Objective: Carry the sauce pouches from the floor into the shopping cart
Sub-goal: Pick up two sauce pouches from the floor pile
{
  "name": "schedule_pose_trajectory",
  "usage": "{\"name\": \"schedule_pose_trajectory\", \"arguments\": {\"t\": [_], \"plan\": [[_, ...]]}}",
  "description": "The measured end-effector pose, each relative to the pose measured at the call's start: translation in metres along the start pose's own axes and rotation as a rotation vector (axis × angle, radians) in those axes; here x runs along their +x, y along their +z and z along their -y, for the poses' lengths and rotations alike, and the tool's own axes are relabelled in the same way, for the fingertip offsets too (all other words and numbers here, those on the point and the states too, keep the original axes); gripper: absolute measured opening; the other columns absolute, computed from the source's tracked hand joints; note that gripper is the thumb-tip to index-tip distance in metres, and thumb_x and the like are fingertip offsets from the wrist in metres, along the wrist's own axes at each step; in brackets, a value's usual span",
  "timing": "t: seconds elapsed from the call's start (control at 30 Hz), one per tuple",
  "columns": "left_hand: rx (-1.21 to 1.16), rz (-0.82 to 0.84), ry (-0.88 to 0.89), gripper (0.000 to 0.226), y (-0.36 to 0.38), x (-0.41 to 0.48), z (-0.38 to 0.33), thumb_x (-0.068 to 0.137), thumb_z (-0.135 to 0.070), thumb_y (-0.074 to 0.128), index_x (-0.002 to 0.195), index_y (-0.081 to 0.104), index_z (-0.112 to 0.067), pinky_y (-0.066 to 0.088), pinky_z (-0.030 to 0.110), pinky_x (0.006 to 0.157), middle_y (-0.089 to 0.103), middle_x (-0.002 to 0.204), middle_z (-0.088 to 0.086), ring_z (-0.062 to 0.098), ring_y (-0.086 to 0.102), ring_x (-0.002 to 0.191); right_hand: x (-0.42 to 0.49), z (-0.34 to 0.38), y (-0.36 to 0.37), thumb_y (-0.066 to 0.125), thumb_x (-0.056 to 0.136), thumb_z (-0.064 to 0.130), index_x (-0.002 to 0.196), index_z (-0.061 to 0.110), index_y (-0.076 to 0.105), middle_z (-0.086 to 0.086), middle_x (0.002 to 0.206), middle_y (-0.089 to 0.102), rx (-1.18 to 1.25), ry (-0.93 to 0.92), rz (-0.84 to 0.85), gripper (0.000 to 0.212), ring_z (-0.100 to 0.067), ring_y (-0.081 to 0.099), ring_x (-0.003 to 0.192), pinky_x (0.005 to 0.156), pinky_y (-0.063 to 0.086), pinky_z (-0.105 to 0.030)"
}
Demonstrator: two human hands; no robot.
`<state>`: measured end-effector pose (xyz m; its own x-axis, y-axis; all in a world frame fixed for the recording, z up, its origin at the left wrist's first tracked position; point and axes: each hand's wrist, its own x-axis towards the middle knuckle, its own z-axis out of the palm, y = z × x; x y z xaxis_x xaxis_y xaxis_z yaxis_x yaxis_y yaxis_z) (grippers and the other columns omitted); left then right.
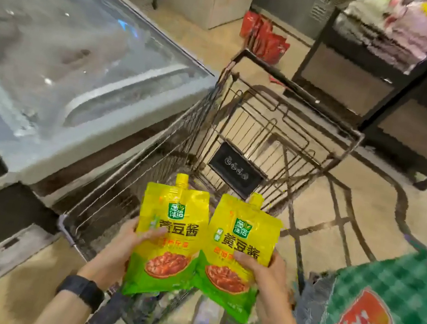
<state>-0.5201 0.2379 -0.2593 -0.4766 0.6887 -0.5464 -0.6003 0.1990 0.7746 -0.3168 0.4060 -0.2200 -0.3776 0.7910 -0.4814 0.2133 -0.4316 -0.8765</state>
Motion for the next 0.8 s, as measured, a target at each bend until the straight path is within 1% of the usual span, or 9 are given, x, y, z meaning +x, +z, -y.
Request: {"name": "schedule_pose_trajectory", "arguments": {"t": [0.07, 0.13, 0.27, 0.33, 0.43, 0.5, 0.63, 0.73, 0.8], "plan": [[-0.055, -0.165, 0.047, 0.108, 0.005, 0.031, -0.003, 0.026, -0.052, 0.098, 0.118, 0.067, -0.005, 0.055, 0.052, 0.094, 0.075, 0.111, 0.018, 0.039, 0.071, 0.103, 0.058, 0.006, 0.016, 0.087, 0.053, -0.001, 0.103, 0.008, 0.067, -0.013, 0.094, 0.077, -0.058, 0.002, 0.052, 0.055, -0.027, 0.074, 0.082, 0.067, 0.061, -0.037], [-0.093, -0.319, 0.088, 0.092, 0.014, 0.066, -0.006, 0.039, -0.046, 0.097, 0.117, 0.068, -0.006, 0.055, 0.054, 0.094, 0.076, 0.109, 0.016, 0.038, 0.071, 0.104, 0.118, 0.009, 0.033, 0.088, 0.052, 0.003, 0.103, 0.009, 0.068, -0.012, 0.093, 0.077, -0.130, 0.016, 0.107, 0.055, -0.033, 0.073, 0.086, 0.079, 0.059, -0.049], [-0.004, -0.565, 0.174, 0.027, 0.037, 0.144, -0.011, 0.083, -0.004, 0.074, 0.109, 0.068, -0.007, 0.057, 0.020, 0.063, 0.077, 0.096, 0.006, 0.011, 0.075, 0.081, 0.232, 0.002, 0.066, 0.087, 0.059, 0.003, 0.103, 0.013, 0.067, -0.005, 0.093, 0.076, -0.308, -0.001, 0.159, 0.049, -0.022, 0.073, 0.084, 0.083, 0.058, -0.048], [0.119, -0.615, 0.186, 0.025, 0.041, 0.186, -0.012, 0.086, 0.002, 0.070, 0.109, 0.065, -0.005, 0.052, 0.010, 0.060, 0.074, 0.094, -0.001, -0.001, 0.072, 0.077, 0.281, -0.009, 0.083, 0.089, 0.055, 0.010, 0.101, 0.015, 0.068, -0.001, 0.091, 0.075, -0.415, -0.023, 0.160, 0.051, -0.020, 0.072, 0.083, 0.082, 0.057, -0.043], [0.304, -0.627, 0.202, 0.029, 0.032, 0.254, -0.002, 0.083, -0.008, 0.077, 0.108, 0.066, -0.017, 0.056, 0.018, 0.076, 0.076, 0.098, -0.004, -0.003, 0.071, 0.082, 0.345, -0.022, 0.105, 0.087, 0.061, 0.006, 0.094, 0.019, 0.064, 0.003, 0.086, 0.070, -0.505, -0.027, 0.192, 0.043, -0.021, 0.068, 0.083, 0.074, 0.049, -0.030], [0.461, -0.618, 0.207, 0.029, 0.022, 0.295, 0.007, 0.081, -0.016, 0.081, 0.100, 0.066, -0.031, 0.053, 0.016, 0.075, 0.076, 0.089, -0.014, -0.003, 0.069, 0.082, 0.384, -0.035, 0.120, 0.086, 0.064, 0.008, 0.090, 0.025, 0.059, 0.004, 0.082, 0.066, -0.562, -0.046, 0.179, 0.041, -0.024, 0.065, 0.085, 0.075, 0.047, -0.032], [0.570, -0.625, 0.204, 0.026, 0.003, 0.365, 0.036, 0.081, -0.017, 0.081, 0.096, 0.066, -0.032, 0.056, 0.026, 0.074, 0.075, 0.087, -0.009, 0.006, 0.070, 0.081, 0.441, -0.076, 0.144, 0.083, 0.067, 0.001, 0.083, 0.026, 0.057, 0.000, 0.085, 0.068, -0.557, -0.092, 0.186, 0.040, -0.027, 0.066, 0.086, 0.083, 0.053, -0.040], [0.492, -0.627, 0.138, 0.030, -0.008, 0.392, 0.066, 0.083, -0.033, 0.077, 0.110, 0.065, -0.039, 0.059, 0.036, 0.087, 0.075, 0.105, -0.004, 0.013, 0.072, 0.097, 0.461, -0.112, 0.153, 0.075, 0.074, -0.005, 0.100, 0.019, 0.061, -0.007, 0.096, 0.070, -0.527, -0.031, 0.182, 0.037, -0.029, 0.066, 0.093, 0.090, 0.053, -0.044], [0.476, -0.693, 0.124, 0.028, -0.011, 0.402, 0.088, 0.085, -0.033, 0.075, 0.113, 0.069, -0.029, 0.060, 0.039, 0.086, 0.074, 0.109, 0.005, 0.011, 0.072, 0.097, 0.463, -0.131, 0.153, 0.072, 0.077, -0.003, 0.112, 0.008, 0.060, -0.013, 0.105, 0.068, -0.543, -0.071, 0.173, 0.038, -0.032, 0.064, 0.101, 0.092, 0.051, -0.043]]}}
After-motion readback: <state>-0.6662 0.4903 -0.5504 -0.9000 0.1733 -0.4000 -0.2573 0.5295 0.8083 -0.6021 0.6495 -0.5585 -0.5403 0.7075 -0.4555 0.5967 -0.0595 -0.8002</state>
